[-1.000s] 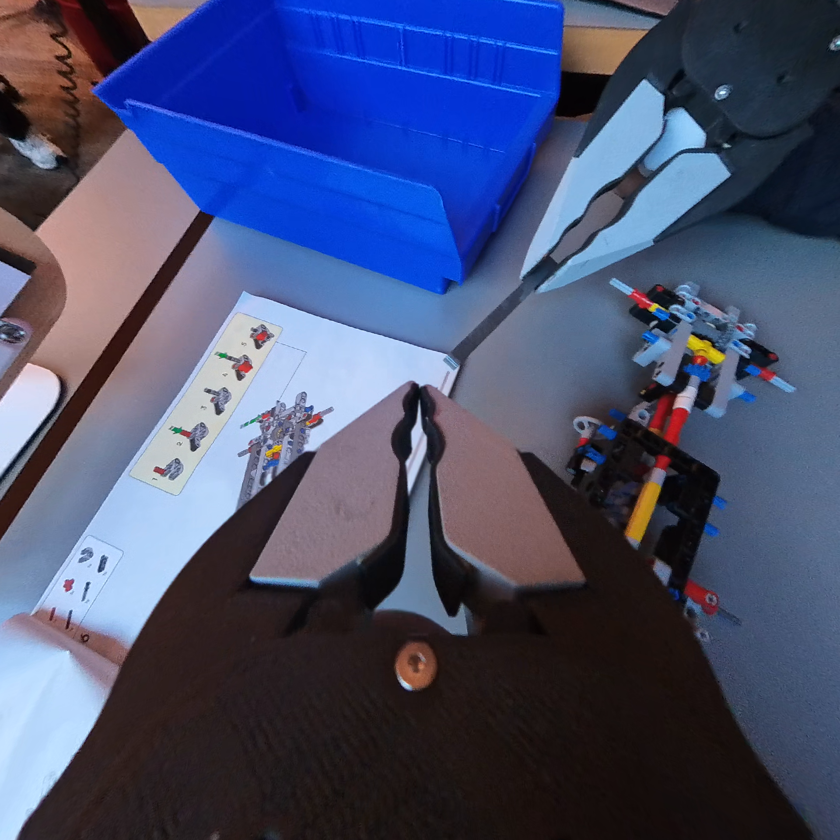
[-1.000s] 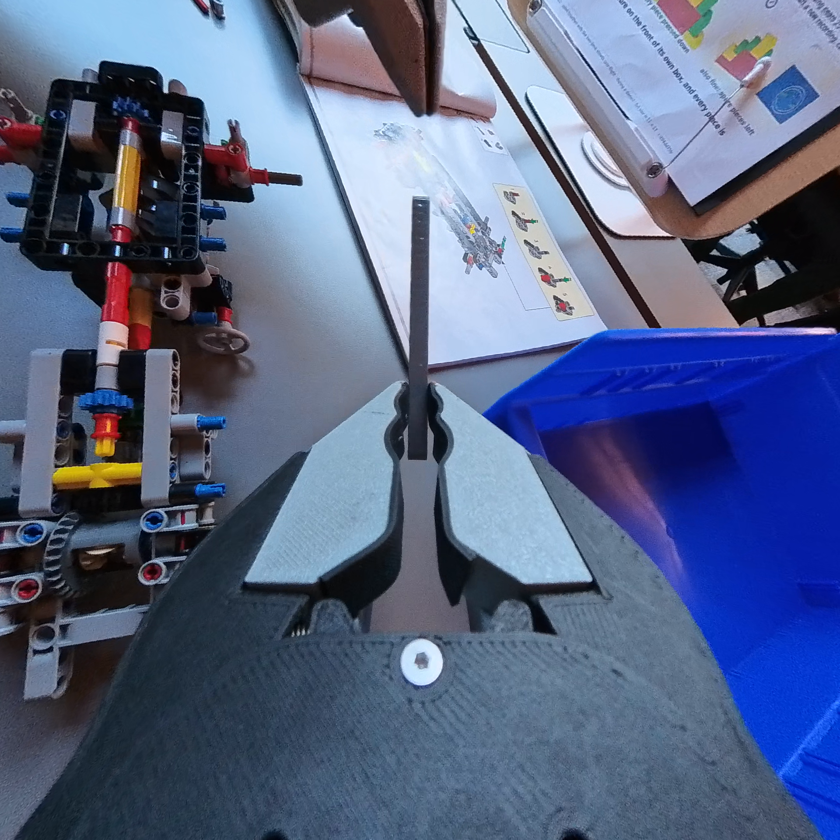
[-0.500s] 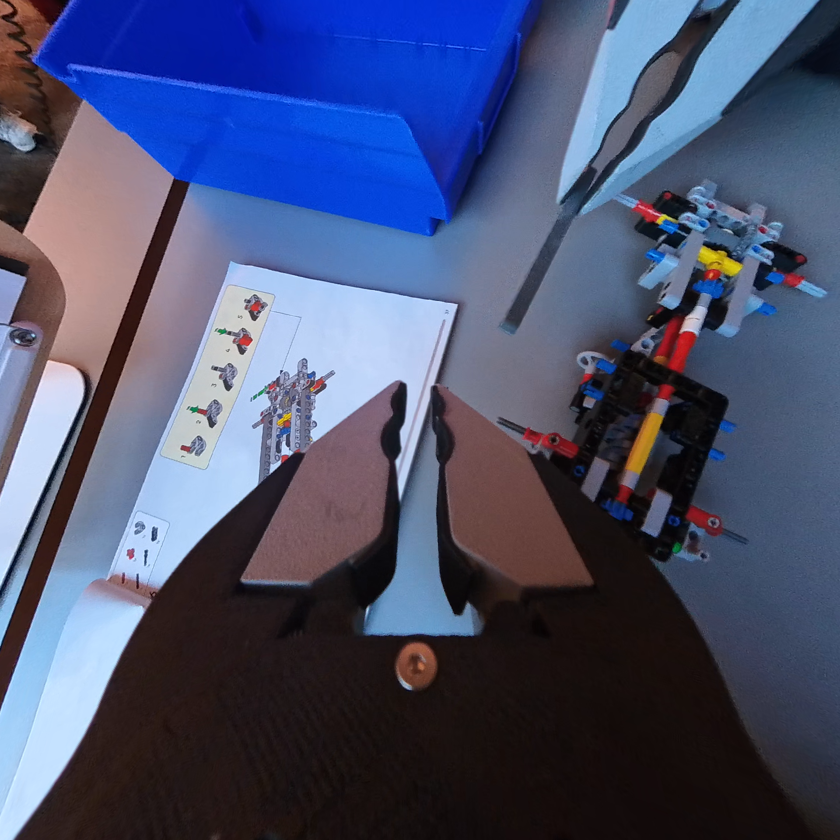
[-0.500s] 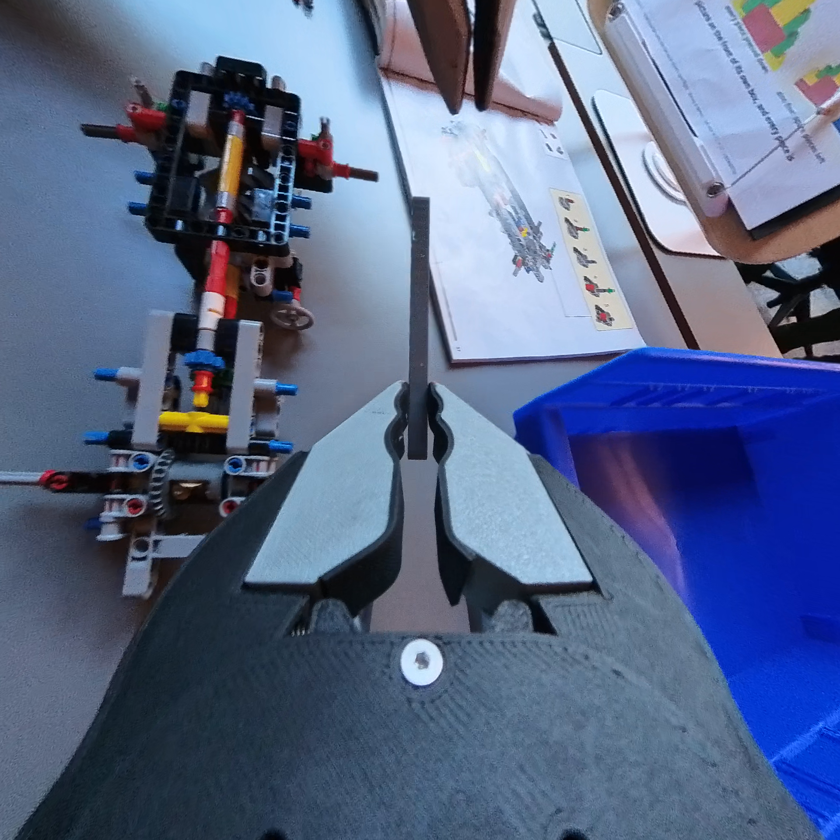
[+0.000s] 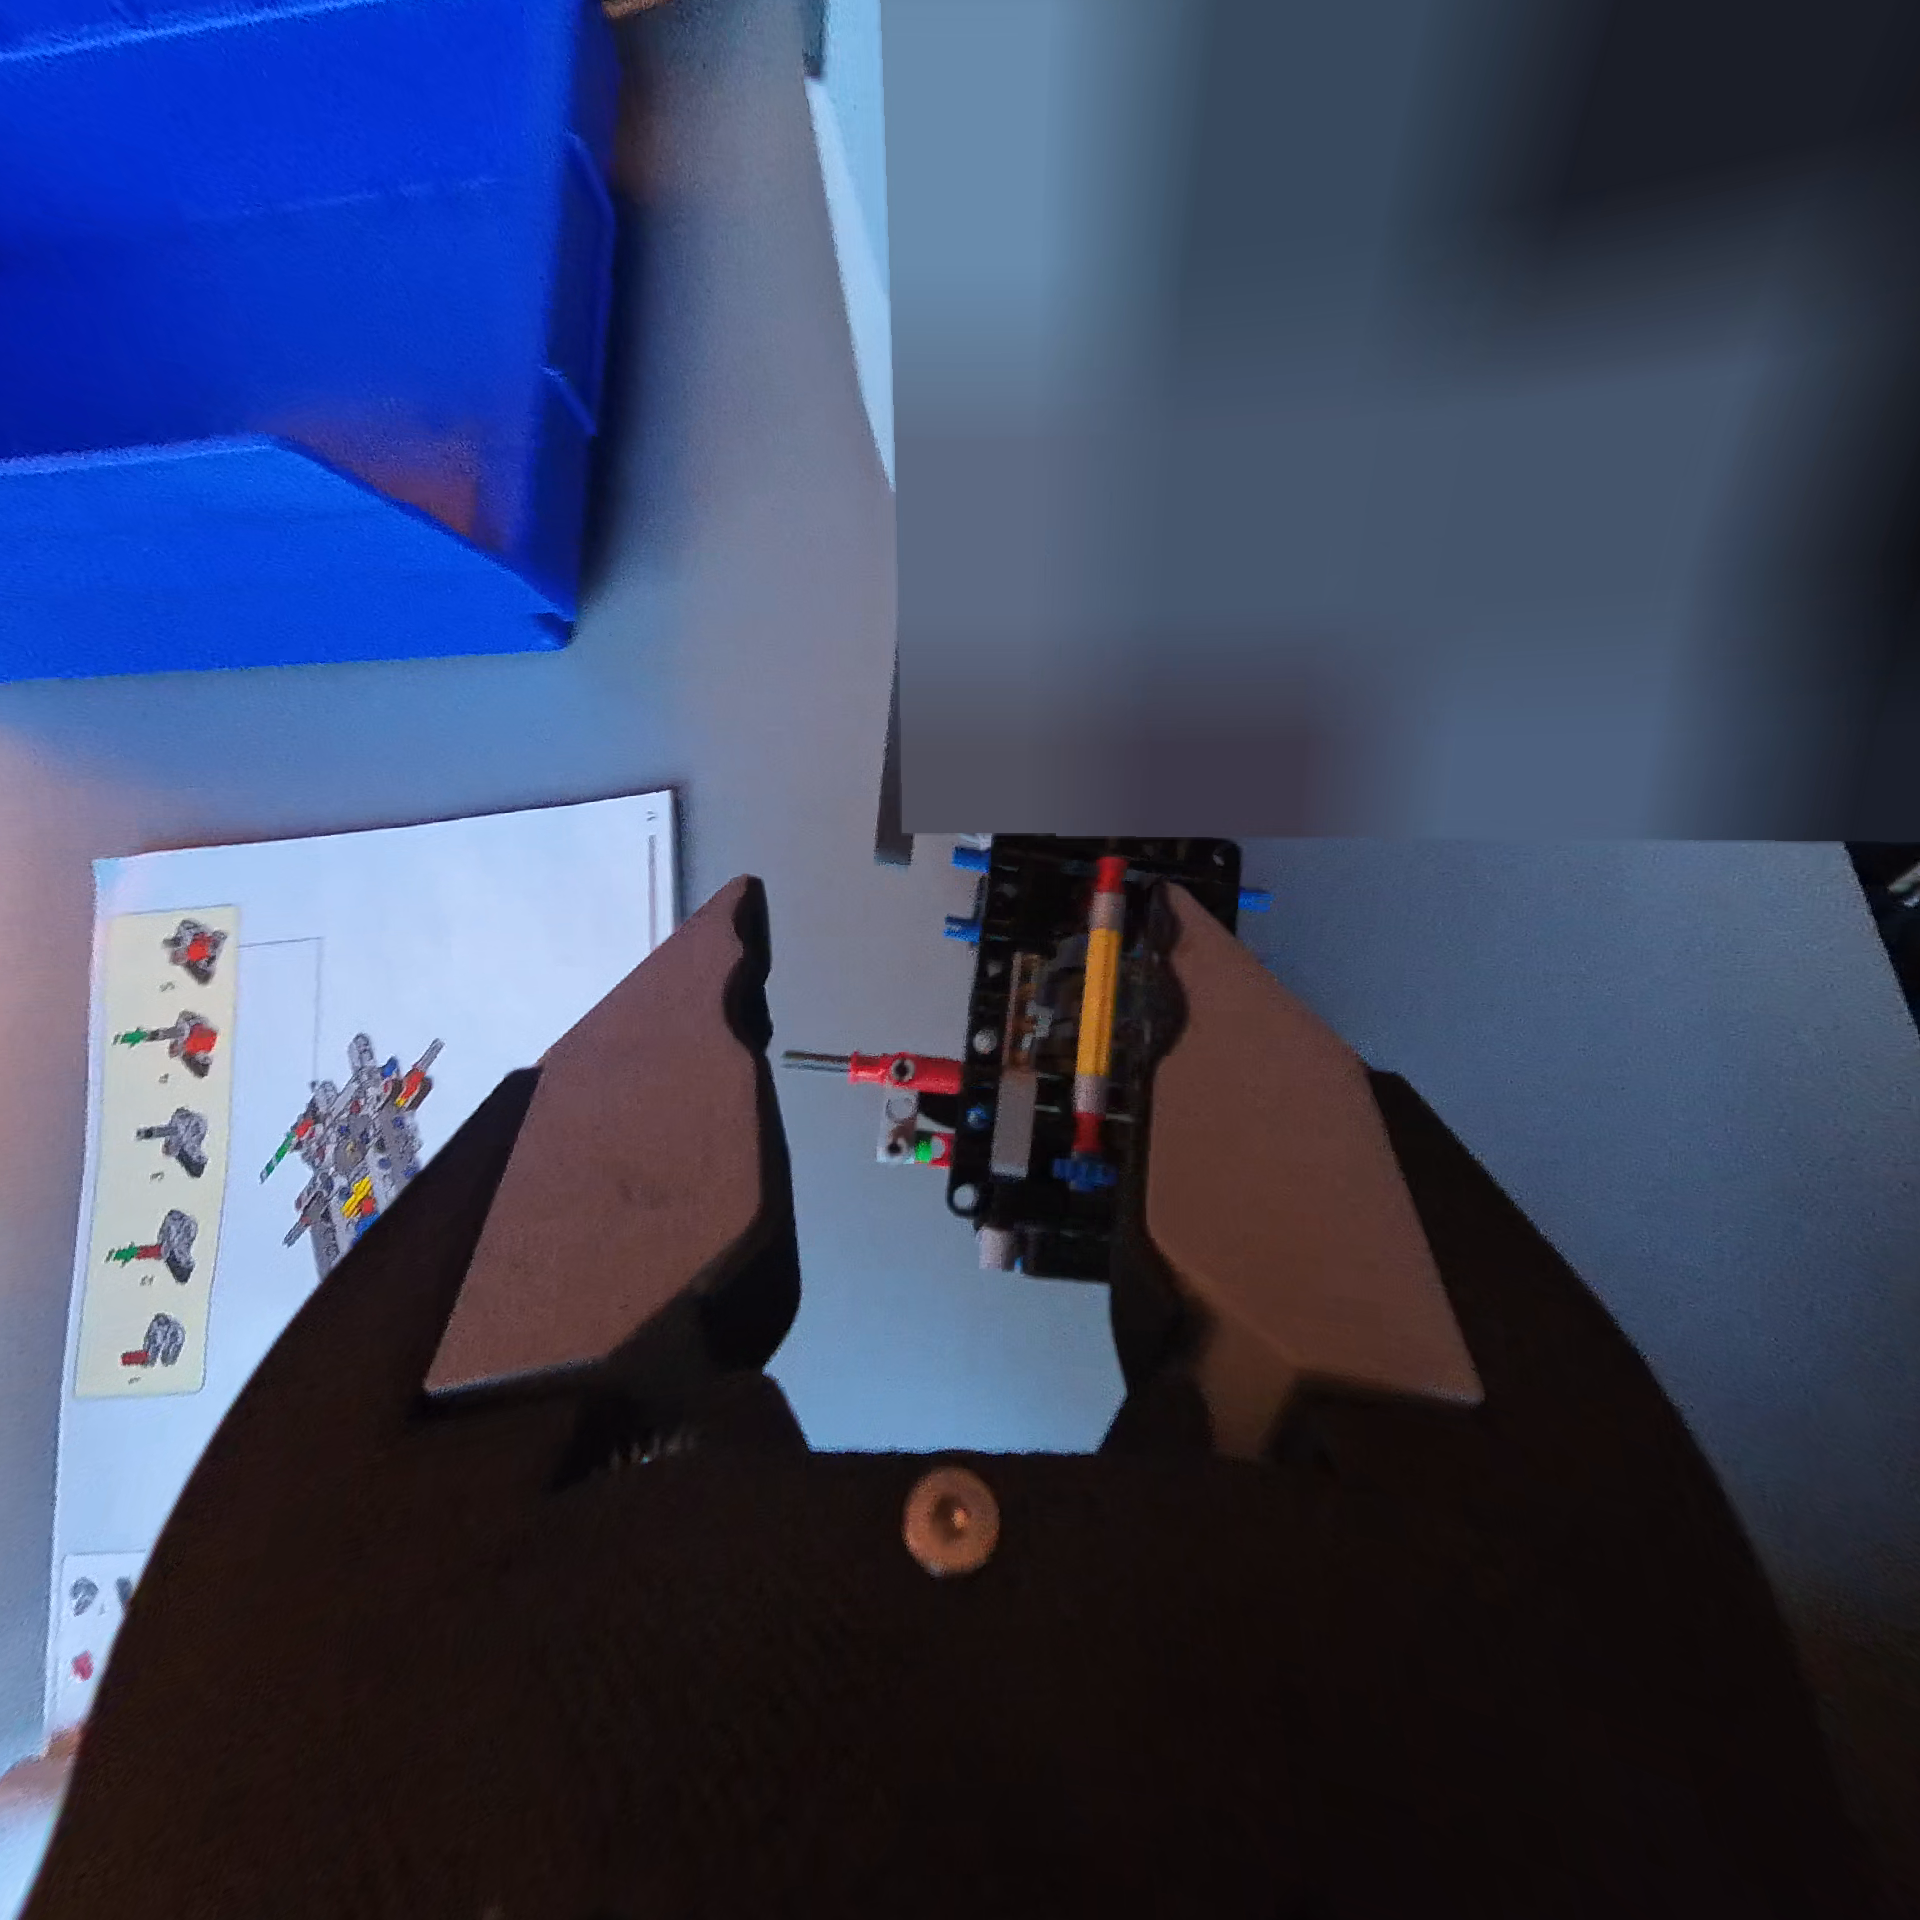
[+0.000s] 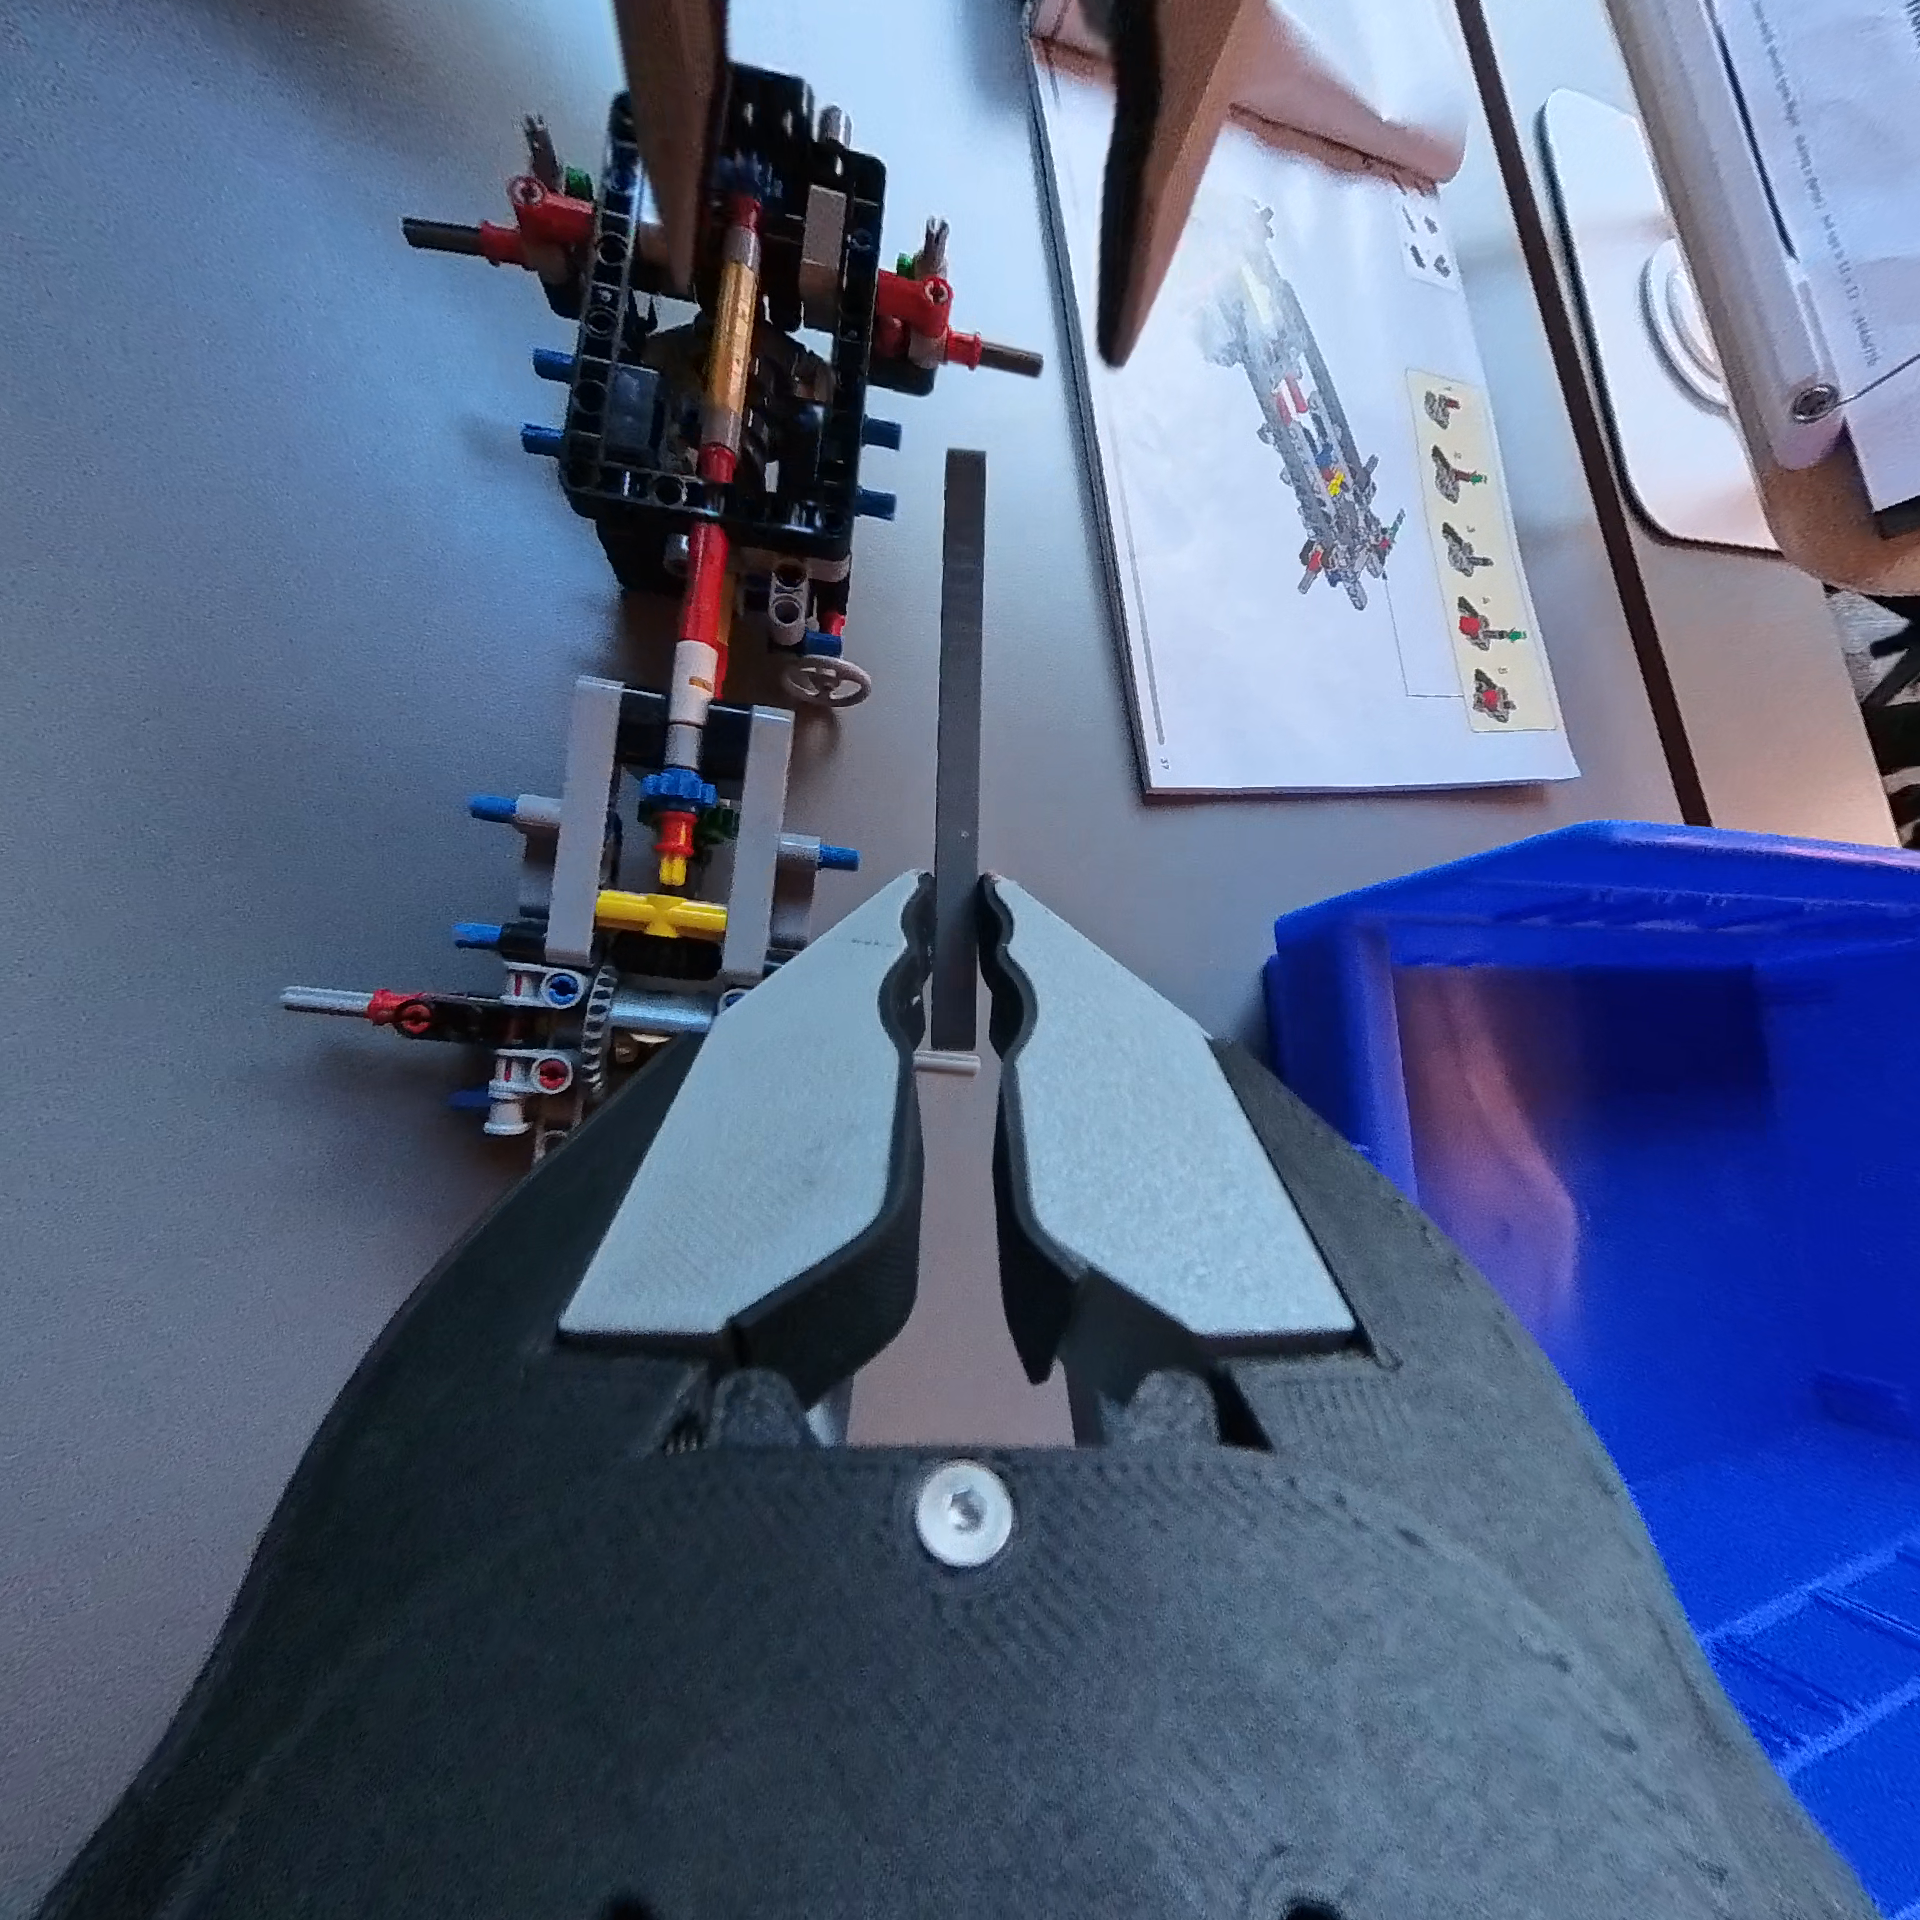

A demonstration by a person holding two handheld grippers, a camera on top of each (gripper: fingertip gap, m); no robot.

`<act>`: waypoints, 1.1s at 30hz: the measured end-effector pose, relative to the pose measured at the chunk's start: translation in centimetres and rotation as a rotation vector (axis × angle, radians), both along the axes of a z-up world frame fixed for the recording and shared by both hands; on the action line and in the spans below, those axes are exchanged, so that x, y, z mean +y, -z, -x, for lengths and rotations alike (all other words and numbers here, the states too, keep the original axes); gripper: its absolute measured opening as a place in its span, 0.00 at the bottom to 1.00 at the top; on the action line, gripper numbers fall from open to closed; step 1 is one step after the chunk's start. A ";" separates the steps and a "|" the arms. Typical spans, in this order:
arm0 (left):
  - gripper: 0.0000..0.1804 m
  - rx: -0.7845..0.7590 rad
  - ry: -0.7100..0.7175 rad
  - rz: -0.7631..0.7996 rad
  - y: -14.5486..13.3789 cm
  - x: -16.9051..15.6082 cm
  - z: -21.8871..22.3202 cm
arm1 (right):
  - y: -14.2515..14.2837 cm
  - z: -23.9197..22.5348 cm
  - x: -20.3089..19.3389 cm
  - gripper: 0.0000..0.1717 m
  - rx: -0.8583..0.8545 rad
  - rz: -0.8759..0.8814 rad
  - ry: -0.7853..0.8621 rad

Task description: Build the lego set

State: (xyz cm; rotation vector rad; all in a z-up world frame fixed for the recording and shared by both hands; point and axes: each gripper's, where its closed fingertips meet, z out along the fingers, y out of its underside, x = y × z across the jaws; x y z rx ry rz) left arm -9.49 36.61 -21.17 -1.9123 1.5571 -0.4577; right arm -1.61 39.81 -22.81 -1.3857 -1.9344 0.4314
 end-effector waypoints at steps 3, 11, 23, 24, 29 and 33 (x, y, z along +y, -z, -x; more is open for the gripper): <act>0.41 0.049 0.004 -0.011 0.9 -0.4 -1.2 | -0.2 -0.1 -0.1 0.03 0.007 0.022 0.000; 0.44 0.119 -0.012 -0.023 2.6 -1.4 -1.6 | 1.1 -0.1 -0.3 0.03 -0.036 0.072 0.011; 0.44 0.121 -0.040 -0.005 2.6 -1.8 -1.6 | 0.9 -0.1 -0.7 0.03 -0.026 0.114 0.008; 0.42 0.126 -0.051 0.001 2.7 -1.7 -1.5 | 1.0 -0.1 -0.7 0.03 -0.029 0.116 0.009; 0.38 0.122 -0.068 0.022 2.7 -1.4 -1.2 | 1.3 -0.2 -0.7 0.03 -0.043 0.117 0.010; 0.36 0.141 -0.047 0.016 2.7 -1.8 -1.0 | 1.3 -0.3 -0.8 0.03 -0.045 0.122 0.009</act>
